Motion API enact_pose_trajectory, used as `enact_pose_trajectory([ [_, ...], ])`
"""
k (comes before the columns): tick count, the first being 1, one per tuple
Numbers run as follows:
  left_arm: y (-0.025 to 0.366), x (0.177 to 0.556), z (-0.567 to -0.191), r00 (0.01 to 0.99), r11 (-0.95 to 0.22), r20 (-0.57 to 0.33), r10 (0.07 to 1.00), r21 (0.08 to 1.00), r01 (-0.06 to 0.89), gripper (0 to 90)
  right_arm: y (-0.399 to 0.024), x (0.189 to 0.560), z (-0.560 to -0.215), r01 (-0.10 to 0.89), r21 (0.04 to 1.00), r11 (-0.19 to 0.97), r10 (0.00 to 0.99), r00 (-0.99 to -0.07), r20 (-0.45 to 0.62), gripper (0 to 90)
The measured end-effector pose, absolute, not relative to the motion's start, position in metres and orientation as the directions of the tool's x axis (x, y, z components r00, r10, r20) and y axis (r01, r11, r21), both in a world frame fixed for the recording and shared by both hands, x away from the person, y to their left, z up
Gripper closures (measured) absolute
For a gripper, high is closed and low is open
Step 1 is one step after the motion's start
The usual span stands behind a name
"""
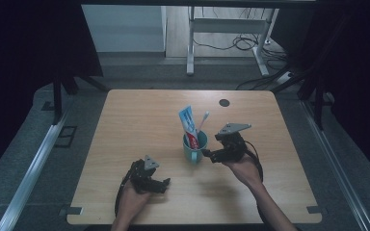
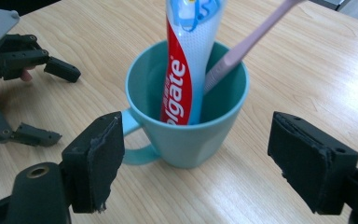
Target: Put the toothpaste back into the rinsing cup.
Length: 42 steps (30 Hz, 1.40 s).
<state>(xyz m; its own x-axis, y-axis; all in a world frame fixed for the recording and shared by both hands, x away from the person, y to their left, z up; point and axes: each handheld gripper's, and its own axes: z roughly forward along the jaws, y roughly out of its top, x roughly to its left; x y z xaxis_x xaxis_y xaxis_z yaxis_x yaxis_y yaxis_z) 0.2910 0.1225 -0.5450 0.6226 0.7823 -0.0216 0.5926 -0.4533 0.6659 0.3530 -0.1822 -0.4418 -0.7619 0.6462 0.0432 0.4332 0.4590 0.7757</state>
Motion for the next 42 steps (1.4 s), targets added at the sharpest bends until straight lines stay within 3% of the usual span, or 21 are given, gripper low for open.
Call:
enact_pose_trajectory([
  [18, 0.123, 0.291, -0.545, 0.623, -0.454, -0.021, 0.782, 0.666, 0.592, 1.4, -0.207, 0.341, -0.446, 0.436, 0.761, 0.481, 0.669, -0.744, 0.004, 12.4],
  [42, 0.122, 0.291, -0.545, 0.621, -0.451, -0.024, 0.783, 0.666, 0.594, 1.4, -0.236, 0.314, -0.477, 0.434, 0.721, 0.539, 0.681, -0.728, -0.071, 0.6],
])
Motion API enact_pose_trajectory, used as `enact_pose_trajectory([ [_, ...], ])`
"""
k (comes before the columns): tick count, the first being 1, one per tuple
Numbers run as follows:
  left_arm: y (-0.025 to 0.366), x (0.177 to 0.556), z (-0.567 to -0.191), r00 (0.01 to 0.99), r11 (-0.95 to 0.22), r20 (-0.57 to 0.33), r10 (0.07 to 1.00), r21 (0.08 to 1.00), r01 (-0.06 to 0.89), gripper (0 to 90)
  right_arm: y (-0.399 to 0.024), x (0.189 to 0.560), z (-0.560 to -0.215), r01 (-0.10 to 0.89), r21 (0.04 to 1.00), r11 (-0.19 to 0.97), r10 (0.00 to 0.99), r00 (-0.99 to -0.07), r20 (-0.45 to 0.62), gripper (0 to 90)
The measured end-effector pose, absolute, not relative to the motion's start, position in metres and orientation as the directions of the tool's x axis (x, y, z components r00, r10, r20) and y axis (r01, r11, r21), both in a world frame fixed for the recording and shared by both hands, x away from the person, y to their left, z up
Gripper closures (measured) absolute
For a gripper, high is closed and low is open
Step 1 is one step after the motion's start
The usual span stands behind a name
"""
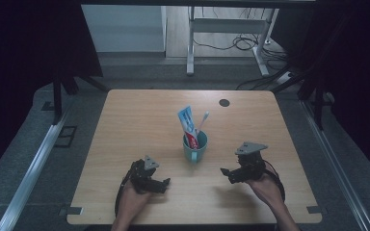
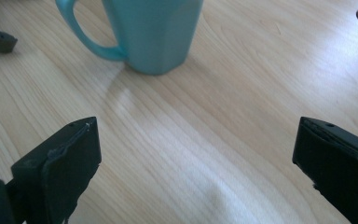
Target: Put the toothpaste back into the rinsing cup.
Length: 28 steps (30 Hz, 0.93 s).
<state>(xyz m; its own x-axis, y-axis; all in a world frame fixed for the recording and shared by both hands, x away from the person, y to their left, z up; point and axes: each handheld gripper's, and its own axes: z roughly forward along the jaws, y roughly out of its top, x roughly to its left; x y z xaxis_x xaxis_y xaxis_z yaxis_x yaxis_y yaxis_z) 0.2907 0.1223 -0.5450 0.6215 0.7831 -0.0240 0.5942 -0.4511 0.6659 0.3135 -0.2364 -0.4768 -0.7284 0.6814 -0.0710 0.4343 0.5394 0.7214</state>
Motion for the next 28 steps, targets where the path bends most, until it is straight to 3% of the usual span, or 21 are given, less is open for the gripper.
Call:
enact_pose_trajectory([
  [12, 0.122, 0.291, -0.545, 0.620, -0.449, -0.026, 0.784, 0.665, 0.596, 1.4, -0.259, 0.300, -0.498, 0.473, 0.729, 0.495, 0.719, -0.694, -0.038, 3.8],
  [28, 0.122, 0.291, -0.545, 0.620, -0.449, -0.025, 0.784, 0.667, 0.595, 1.4, -0.275, 0.289, -0.533, 0.510, 0.697, 0.504, 0.722, -0.692, -0.016, 1.5],
])
